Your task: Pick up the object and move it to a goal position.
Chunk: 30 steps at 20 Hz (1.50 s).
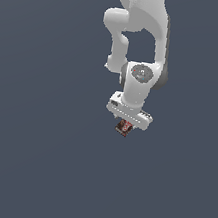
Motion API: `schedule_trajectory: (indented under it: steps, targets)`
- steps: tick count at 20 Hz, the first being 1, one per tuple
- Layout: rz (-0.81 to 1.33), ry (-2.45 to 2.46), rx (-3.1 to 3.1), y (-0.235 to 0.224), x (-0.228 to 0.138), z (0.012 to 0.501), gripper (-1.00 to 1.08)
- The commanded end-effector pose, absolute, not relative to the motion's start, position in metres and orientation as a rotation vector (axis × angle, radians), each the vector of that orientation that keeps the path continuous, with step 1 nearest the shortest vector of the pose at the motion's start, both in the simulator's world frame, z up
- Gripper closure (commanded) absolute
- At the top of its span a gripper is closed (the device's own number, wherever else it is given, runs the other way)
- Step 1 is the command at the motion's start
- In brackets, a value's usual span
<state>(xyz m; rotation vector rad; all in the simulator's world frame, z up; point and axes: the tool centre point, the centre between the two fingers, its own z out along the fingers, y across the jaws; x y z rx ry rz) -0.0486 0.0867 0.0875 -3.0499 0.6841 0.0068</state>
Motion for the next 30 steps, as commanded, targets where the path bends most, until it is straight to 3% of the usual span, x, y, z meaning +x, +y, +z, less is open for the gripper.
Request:
schedule_trajectory:
  steps: [1, 18, 30]
  targets:
    - [0.005, 0.745, -3.041, 0.091, -0.054, 0.081, -0.92]
    - [0.001, 0.871, -3.018, 0.1, -0.066, 0.063, -0.92]
    - [0.0, 0.876, -3.017, 0.1, -0.067, 0.018, -0.92]
